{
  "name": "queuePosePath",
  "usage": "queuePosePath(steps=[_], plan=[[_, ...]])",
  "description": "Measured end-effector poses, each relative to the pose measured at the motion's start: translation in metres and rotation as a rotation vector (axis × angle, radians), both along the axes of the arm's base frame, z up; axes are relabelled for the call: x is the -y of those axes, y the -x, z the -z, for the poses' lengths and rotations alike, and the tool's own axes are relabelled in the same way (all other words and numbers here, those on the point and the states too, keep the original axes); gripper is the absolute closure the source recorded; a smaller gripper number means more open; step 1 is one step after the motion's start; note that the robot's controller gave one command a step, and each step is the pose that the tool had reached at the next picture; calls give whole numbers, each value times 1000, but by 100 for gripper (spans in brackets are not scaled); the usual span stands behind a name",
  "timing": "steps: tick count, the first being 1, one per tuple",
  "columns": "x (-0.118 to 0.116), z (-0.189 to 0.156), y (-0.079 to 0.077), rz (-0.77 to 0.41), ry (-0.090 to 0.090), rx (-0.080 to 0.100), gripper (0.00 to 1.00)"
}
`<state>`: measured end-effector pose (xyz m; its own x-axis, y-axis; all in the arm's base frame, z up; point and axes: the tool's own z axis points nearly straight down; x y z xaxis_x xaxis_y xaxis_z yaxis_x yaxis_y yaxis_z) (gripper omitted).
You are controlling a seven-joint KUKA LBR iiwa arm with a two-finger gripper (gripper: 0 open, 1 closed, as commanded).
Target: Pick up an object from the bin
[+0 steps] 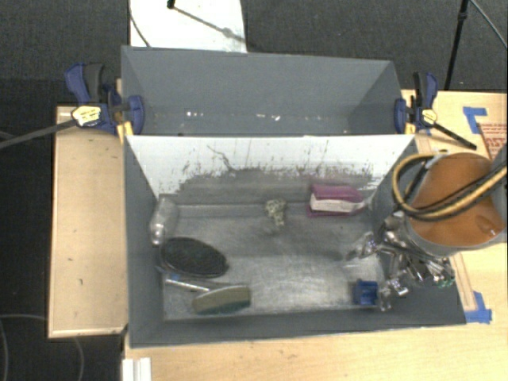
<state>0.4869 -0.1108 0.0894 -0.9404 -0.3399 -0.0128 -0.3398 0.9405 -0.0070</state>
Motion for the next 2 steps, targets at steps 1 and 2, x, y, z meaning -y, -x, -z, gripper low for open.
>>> queuePosePath(steps=[1, 2], plan=[[-7, -11, 8, -247, 0, -8, 0], [-8, -11, 8, -312, 1, -6, 0]])
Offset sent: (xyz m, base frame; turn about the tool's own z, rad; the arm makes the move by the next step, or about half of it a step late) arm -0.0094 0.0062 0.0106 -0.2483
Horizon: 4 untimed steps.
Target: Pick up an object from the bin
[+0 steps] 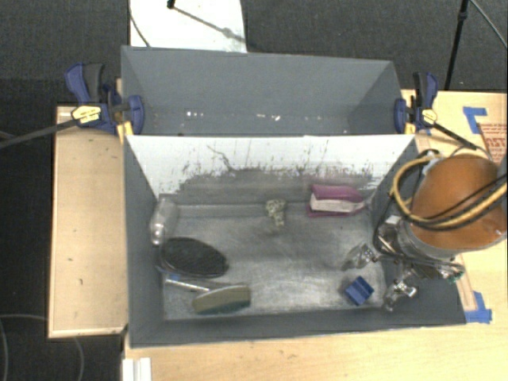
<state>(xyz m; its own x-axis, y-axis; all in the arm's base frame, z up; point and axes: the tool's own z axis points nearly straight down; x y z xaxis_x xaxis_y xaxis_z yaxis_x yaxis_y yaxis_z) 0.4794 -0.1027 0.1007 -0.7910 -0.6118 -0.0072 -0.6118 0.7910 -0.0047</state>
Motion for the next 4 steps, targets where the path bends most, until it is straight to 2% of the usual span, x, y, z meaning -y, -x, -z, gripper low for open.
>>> queuePosePath(steps=[1, 2, 3, 4], plan=[[4, 27, -3, -108, 2, 13, 0], [-9, 29, 0, -772, 6, 4, 0], [-10, 28, 0, -769, 4, 6, 100], [-11, -31, -2, -765, 6, -2, 100]])
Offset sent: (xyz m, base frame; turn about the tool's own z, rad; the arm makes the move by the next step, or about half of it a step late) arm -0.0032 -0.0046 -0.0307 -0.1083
